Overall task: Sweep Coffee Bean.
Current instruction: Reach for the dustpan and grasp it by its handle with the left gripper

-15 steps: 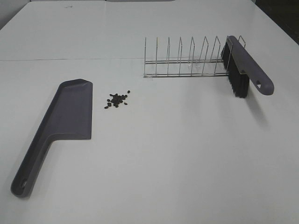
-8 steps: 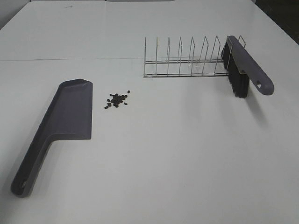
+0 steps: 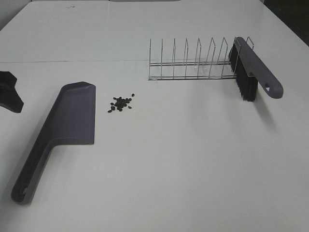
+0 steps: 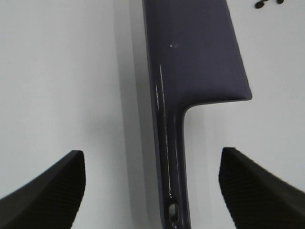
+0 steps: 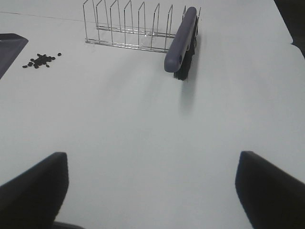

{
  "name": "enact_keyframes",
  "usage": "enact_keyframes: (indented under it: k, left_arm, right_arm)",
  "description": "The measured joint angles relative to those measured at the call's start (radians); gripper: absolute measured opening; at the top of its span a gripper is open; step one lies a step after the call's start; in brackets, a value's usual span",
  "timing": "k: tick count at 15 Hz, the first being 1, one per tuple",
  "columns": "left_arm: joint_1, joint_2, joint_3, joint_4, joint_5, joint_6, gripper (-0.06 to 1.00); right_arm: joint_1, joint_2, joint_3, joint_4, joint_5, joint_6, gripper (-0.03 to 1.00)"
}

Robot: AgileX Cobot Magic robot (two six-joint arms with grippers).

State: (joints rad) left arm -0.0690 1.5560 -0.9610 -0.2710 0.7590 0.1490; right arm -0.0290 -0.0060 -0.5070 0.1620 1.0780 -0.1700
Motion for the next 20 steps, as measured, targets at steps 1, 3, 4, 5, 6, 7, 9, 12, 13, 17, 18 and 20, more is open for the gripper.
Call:
enact_keyframes:
  k: [1,3,4,5,6,7,9,12,13,17,18,20]
  left_arm:
    - [0.000,0.048,-0.006,-0.001,-0.001,-0.009,0.71]
    - [-0.005,0.132,-0.007,-0.001,0.011,-0.041,0.71]
    - [-0.017,0.163,-0.007,0.002,0.019,-0.057,0.71]
    - [-0.034,0.188,-0.007,0.007,0.022,-0.074,0.71]
    - [-0.047,0.199,-0.007,0.012,0.023,-0.084,0.71]
    - [-0.073,0.218,-0.007,0.021,0.022,-0.102,0.71]
    - [-0.134,0.239,-0.007,0.057,0.017,-0.170,0.71]
    - [-0.174,0.257,-0.007,0.135,0.017,-0.273,0.71]
    - [-0.175,0.267,-0.007,0.144,0.011,-0.291,0.71]
    - [-0.185,0.346,-0.008,0.147,-0.069,-0.300,0.71]
    - [-0.185,0.368,-0.008,0.147,-0.078,-0.303,0.71]
    - [-0.185,0.398,-0.009,0.149,-0.085,-0.304,0.70]
  right_arm:
    - [0.000,0.000,0.000,0.000,0.000,0.000,0.80]
    - [0.000,0.000,0.000,0.001,0.000,0.000,0.80]
    - [0.000,0.000,0.000,0.001,0.000,0.000,0.80]
    - [0.000,0.000,0.000,0.001,0.000,0.000,0.80]
    - [0.000,0.000,0.000,0.001,0.000,0.000,0.80]
    - [0.000,0.000,0.000,0.001,0.000,0.000,0.80]
    - [0.000,0.000,0.000,0.001,0.000,0.000,0.80]
    - [0.000,0.000,0.000,0.001,0.000,0.000,0.80]
    - [0.000,0.000,0.000,0.001,0.000,0.000,0.80]
    - [0.000,0.000,0.000,0.001,0.000,0.000,0.80]
    - [0.000,0.000,0.000,0.001,0.000,0.000,0.80]
    - [0.000,0.000,0.000,0.001,0.000,0.000,0.80]
